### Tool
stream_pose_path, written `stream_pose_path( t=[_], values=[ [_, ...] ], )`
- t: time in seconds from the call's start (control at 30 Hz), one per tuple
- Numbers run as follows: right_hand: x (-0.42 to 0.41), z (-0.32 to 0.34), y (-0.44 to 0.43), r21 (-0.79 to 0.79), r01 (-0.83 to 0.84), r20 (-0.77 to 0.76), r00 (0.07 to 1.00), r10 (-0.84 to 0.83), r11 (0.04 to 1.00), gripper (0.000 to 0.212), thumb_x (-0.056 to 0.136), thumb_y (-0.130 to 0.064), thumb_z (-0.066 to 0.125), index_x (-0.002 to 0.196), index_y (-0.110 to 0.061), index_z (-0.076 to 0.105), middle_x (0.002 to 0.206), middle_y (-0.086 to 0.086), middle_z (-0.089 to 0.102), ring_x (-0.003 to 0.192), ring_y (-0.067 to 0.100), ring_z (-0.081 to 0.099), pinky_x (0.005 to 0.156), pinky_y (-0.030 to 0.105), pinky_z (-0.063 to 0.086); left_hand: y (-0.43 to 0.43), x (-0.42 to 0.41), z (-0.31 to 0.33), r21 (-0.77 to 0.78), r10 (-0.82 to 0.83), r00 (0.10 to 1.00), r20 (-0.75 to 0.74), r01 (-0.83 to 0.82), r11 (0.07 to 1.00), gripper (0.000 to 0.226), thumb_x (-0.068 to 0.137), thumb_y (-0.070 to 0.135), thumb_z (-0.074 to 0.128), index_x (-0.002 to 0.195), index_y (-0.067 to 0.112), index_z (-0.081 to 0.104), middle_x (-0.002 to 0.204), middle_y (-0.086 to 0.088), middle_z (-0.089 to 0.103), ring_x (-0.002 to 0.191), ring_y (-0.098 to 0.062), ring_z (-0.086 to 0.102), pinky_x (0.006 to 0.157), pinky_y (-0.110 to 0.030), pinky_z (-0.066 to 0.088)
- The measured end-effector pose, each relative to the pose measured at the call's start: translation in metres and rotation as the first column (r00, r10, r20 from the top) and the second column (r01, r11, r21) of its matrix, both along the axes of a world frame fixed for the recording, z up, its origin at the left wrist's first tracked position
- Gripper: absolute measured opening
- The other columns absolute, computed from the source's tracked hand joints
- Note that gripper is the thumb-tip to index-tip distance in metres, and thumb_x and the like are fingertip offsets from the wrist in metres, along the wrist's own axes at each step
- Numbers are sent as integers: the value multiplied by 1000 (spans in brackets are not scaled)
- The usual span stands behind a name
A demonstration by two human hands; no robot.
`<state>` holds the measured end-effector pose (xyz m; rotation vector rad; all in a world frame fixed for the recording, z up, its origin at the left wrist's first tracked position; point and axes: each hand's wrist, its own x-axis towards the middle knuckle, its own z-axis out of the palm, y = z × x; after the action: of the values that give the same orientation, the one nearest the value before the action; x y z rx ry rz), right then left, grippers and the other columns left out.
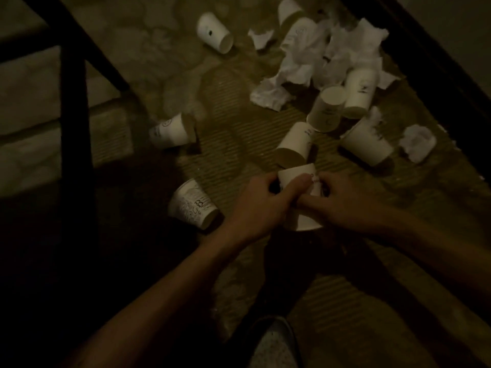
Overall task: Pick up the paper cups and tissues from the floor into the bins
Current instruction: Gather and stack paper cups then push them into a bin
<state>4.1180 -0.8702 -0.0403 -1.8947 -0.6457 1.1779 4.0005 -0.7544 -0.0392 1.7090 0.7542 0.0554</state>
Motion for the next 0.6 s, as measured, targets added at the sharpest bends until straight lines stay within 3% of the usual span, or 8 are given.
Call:
stream_pose_path(
  t=[0.1, 0.2, 0.27, 0.3, 0.37, 0.43, 0.5, 0.6],
  values=[
    [1, 2, -3, -52, -56, 42, 997, 58, 997, 18, 79, -38, 73, 91, -26, 68, 76, -16, 73, 68, -1, 69, 50, 11, 47, 9, -1, 6, 228, 19, 1000, -9, -17, 974, 39, 89, 65, 51, 83, 31, 70, 76, 14, 69, 70, 2, 64, 58, -17, 45],
    [3, 10, 0, -158, -98, 71, 991, 110, 983, 39, 79, -48, 74, 107, -22, 67, 91, -5, 74, 78, 8, 71, 66, 24, 56, 30, -6, 15, 445, 144, 988, -58, -103, 889, 50, 90, 67, 49, 107, 25, 70, 105, 6, 68, 95, -7, 61, 77, -33, 49],
    [0, 14, 5, -185, -41, 59, 997, 52, 982, 51, 77, -55, 72, 113, -20, 65, 101, -1, 72, 87, 15, 71, 79, 37, 58, 51, -14, 15, 597, 185, 948, -258, 6, 802, 61, 88, 70, 47, 126, 24, 61, 134, -4, 56, 124, -23, 49, 101, -50, 41],
    [-5, 16, 8, -176, -21, 54, 998, 31, 984, 51, 76, -58, 71, 111, -21, 65, 101, 0, 72, 86, 16, 71, 77, 35, 59, 62, -20, 13, 618, 199, 901, -387, 93, 780, 69, 86, 73, 47, 135, 25, 53, 146, -7, 44, 135, -30, 37, 107, -57, 32],
    [-14, 14, 15, -140, -10, 34, 999, 15, 990, 40, 78, -58, 70, 101, -26, 64, 94, -3, 71, 72, 9, 70, 57, 20, 54, 82, -33, 5, 547, 209, 800, -563, 171, 819, 87, 81, 77, 49, 149, 26, 31, 158, -13, 21, 144, -39, 17, 109, -66, 21],
    [-21, 9, 19, -109, -4, -10, 1000, 3, 994, 30, 79, -55, 70, 94, -31, 62, 89, -6, 71, 65, 1, 68, 45, 12, 47, 91, -45, -8, 431, 196, 753, -628, 126, 894, 102, 78, 76, 55, 155, 25, 12, 161, -17, 8, 145, -45, 10, 111, -65, 21],
    [-24, 3, 21, -100, 18, -36, 999, -22, 995, 28, 78, -54, 70, 94, -32, 61, 87, -8, 70, 64, -2, 68, 45, 12, 47, 90, -56, -22, 336, 183, 739, -649, 63, 940, 108, 79, 73, 59, 156, 24, 3, 160, -22, 3, 145, -47, 12, 113, -59, 24],
    [-25, -5, 21, -132, 85, -83, 992, -96, 988, 40, 76, -55, 71, 105, -29, 63, 92, -6, 71, 70, 6, 70, 53, 20, 51, 78, -64, -40, 323, 198, 758, -622, 17, 946, 103, 81, 62, 67, 155, 21, 9, 156, -23, 15, 140, -45, 25, 111, -50, 30]
  ],
)
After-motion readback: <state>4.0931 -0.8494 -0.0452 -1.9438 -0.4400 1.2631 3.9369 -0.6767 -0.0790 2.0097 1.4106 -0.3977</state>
